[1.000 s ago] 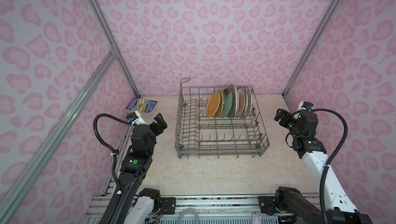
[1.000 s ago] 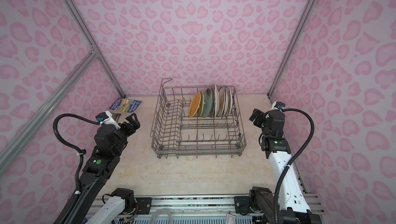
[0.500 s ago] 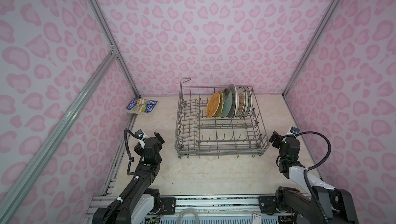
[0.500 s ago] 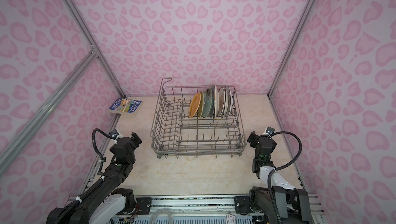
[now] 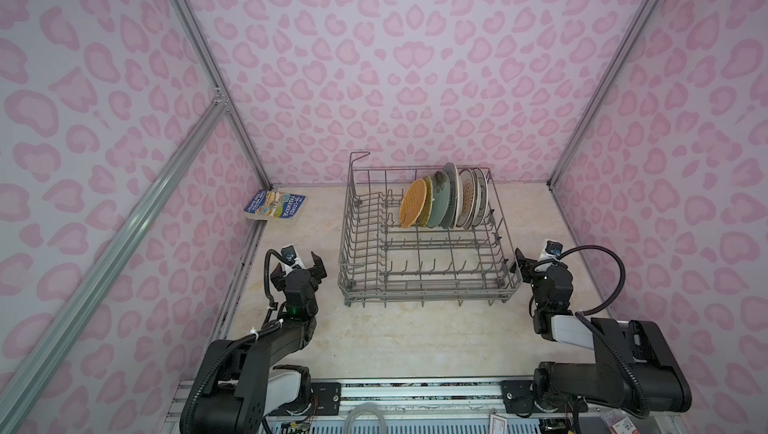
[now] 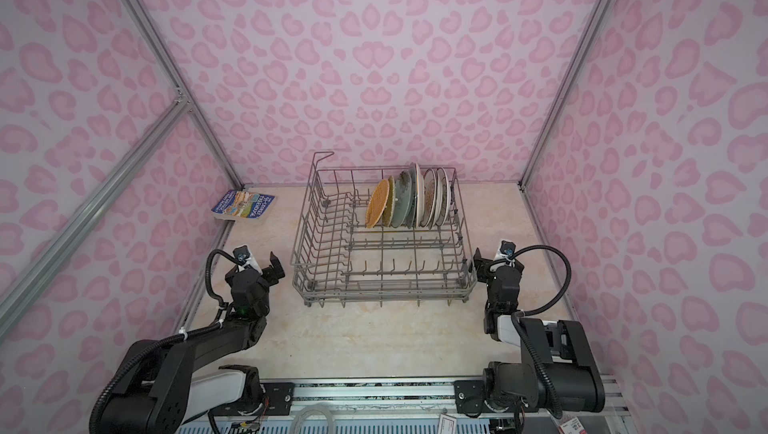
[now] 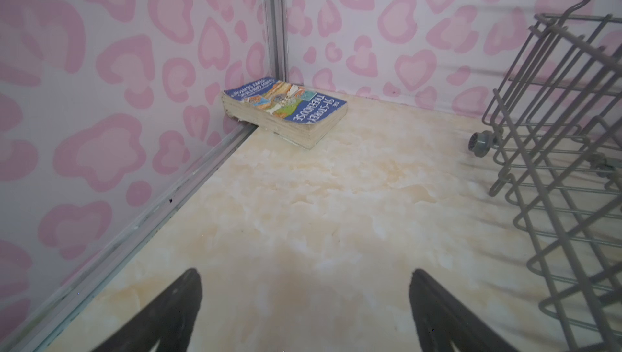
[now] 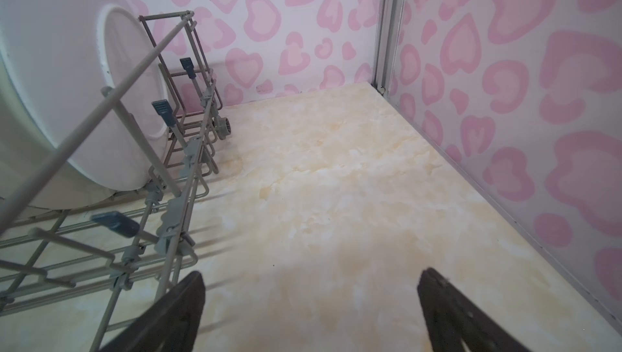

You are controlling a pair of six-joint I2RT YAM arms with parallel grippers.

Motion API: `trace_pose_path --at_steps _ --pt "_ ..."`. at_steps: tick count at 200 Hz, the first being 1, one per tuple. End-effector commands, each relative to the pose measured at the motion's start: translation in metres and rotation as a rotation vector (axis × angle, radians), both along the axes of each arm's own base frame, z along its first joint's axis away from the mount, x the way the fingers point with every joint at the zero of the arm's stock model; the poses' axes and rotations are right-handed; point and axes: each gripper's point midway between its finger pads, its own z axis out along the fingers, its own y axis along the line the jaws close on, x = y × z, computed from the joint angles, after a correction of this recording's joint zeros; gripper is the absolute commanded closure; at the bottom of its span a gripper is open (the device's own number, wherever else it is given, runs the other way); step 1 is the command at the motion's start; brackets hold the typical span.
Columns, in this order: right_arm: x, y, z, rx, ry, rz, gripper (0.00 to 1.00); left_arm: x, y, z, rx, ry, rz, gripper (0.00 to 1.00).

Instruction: Load the plates into the dish rack

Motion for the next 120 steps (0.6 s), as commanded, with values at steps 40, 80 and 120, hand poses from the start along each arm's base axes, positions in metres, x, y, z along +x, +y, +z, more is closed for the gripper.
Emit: trace_pose_path --at_steps 40,80,120 --pt "-0.001 0.021 0.005 -0.094 -0.129 0.094 0.0 0.018 -0.016 0.011 0.069 -0.078 -0.104 0.03" --pt "0.012 0.028 0.0 -0.097 -0.089 0.141 0.0 0.034 -0.009 0.003 0.039 -0.032 -0.081 0.03" --pt "0.036 0.019 -0.014 -0.065 0.055 0.097 0.01 0.042 0.003 -0.005 -0.032 0.014 -0.091 0.03"
